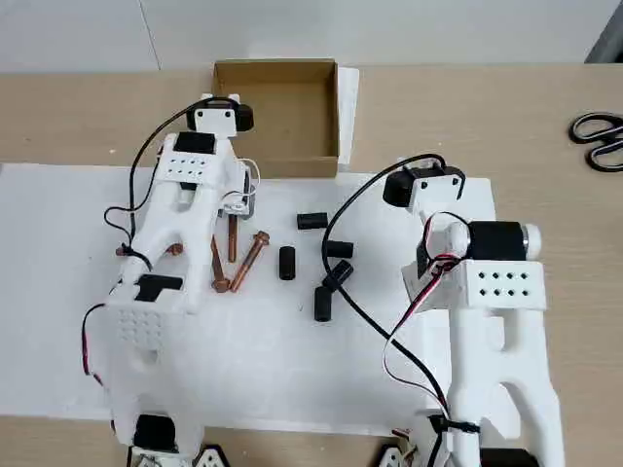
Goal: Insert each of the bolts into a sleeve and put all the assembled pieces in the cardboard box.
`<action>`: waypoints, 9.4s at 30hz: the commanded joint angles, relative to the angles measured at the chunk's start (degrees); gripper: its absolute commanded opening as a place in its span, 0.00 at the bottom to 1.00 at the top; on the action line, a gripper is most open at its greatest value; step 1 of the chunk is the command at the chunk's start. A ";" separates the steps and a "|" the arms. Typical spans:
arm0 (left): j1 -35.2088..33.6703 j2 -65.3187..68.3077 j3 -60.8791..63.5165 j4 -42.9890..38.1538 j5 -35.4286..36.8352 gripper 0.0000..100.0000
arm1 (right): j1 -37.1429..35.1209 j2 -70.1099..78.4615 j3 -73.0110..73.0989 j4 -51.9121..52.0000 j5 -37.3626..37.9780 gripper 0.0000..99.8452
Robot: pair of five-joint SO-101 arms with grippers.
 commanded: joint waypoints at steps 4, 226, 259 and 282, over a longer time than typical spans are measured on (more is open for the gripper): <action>0.18 1.41 -4.18 -0.62 0.26 0.12 | 0.48 -0.48 -2.20 0.75 0.44 0.00; -5.36 -5.27 -39.16 18.99 -1.05 0.00 | -34.95 60.53 -47.91 -9.63 -27.69 0.19; -5.27 -5.27 -38.81 19.08 -1.14 0.00 | -34.95 54.11 -47.65 0.22 -22.95 0.17; -5.27 -4.92 -38.81 19.08 -1.23 0.00 | -38.20 60.00 -47.65 -1.19 -22.95 0.13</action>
